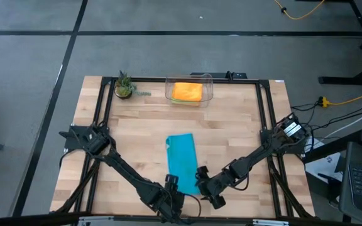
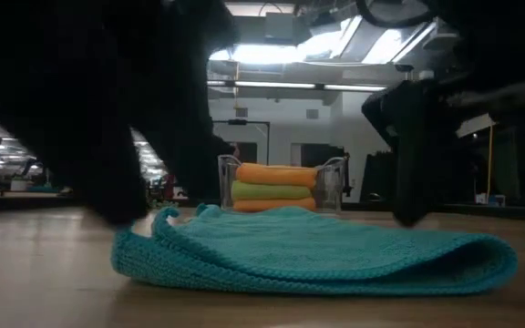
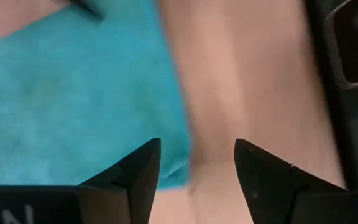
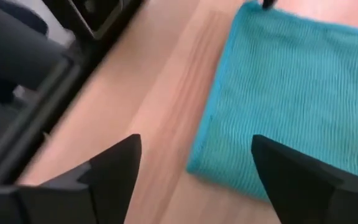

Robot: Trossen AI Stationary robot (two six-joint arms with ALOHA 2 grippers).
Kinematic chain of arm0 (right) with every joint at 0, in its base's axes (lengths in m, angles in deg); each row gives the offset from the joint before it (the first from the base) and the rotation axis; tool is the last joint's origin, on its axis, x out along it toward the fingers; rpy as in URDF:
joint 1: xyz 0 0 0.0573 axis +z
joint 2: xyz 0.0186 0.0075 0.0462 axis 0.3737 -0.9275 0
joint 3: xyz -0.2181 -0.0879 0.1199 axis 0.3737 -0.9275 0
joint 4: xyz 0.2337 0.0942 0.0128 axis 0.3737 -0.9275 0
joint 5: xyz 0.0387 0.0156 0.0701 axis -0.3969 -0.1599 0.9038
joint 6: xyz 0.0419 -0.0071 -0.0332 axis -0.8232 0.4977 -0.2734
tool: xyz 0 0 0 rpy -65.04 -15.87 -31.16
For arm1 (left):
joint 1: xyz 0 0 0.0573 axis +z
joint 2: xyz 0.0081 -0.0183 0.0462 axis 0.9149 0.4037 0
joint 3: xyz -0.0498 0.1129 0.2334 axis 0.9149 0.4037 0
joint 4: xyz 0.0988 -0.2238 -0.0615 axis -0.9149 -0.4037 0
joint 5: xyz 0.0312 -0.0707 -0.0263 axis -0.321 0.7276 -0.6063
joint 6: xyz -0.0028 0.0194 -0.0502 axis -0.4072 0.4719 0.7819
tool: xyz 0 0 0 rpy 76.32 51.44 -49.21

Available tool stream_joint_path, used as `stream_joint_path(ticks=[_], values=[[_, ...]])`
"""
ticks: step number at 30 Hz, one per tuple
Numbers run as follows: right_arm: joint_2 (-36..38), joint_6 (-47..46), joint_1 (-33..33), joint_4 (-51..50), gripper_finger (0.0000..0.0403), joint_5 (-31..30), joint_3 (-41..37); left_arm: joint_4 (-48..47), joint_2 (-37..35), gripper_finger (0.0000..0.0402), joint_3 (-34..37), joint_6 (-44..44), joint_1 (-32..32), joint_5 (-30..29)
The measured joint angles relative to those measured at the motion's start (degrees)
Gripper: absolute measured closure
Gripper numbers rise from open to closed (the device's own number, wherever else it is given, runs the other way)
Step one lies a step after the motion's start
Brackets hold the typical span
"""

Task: Fold microfiber towels
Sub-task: Fold the blue microfiber cloth

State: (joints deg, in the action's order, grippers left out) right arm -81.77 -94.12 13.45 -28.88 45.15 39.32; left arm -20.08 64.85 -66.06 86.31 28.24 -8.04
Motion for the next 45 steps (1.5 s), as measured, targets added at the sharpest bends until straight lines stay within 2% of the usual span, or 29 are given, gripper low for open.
stream_joint_path(ticks=[5,16,29,34,41,45], values=[[-1.95,2.76,0.00,0.82,0.0099,-1.29,-0.02,1.12,2.62,0.0203,-0.09,-2.87,0.06,1.51],[-3.41,-0.97,0.02,-1.12,0.0121,-2.87,0.26,-0.71,3.38,0.0209,-0.25,-1.09,1.46,1.52],[-3.52,-1.23,0.15,-1.66,0.0157,-4.18,0.13,1.43,3.21,0.0268,3.60,-0.67,2.17,-0.03],[-3.52,-1.40,0.13,-1.83,0.0189,-4.38,0.11,2.80,3.19,0.0312,4.26,0.25,2.16,-0.11],[-3.54,-1.40,0.11,-2.11,0.0262,-4.58,0.09,3.12,3.26,0.0387,4.37,-0.02,2.14,-0.69],[-3.56,-2.19,0.45,-2.10,0.0310,-4.88,0.09,3.34,3.26,0.0397,4.42,-0.04,2.14,-0.77]])
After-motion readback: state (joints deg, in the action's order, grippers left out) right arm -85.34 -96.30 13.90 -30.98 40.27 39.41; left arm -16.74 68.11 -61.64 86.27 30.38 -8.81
